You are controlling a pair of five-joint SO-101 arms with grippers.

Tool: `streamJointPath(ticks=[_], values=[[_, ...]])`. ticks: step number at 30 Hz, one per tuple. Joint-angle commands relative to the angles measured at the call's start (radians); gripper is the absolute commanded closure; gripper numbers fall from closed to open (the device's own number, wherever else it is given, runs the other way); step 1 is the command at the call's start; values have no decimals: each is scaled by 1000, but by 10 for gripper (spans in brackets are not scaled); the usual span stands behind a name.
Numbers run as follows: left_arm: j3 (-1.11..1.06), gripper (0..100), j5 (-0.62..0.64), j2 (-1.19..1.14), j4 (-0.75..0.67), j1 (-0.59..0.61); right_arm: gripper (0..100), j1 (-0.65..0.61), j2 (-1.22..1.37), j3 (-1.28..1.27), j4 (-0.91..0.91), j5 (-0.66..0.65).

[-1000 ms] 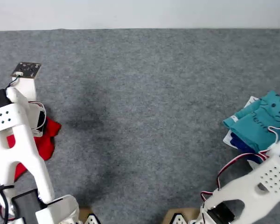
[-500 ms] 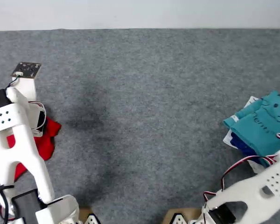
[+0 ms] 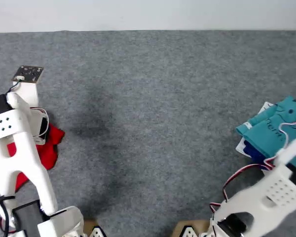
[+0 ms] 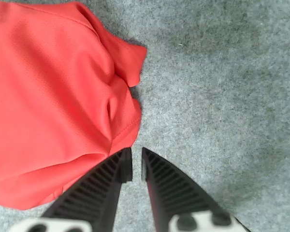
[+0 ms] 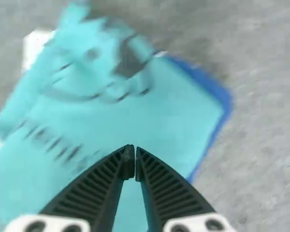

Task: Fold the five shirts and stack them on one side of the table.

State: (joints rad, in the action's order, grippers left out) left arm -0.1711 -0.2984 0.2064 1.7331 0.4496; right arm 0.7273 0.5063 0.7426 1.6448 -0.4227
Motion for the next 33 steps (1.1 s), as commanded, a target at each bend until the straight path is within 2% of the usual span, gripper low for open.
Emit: streamJointPath(ticks=[1,8,14,22,28,33], values=[[-1,957,2,38,18,-41,989,-87,-73,51,153,0],[4,957,55,38,18,-163,989,-193,-165,-110,151,110],[4,957,49,34,12,-164,989,-254,-254,-301,131,114],[4,957,48,32,-3,-164,989,-351,-182,-612,-143,241],[2,957,-14,37,-2,-164,989,-444,-271,-634,-119,239],[2,957,-21,38,0,-164,989,-432,-427,-640,-159,233]])
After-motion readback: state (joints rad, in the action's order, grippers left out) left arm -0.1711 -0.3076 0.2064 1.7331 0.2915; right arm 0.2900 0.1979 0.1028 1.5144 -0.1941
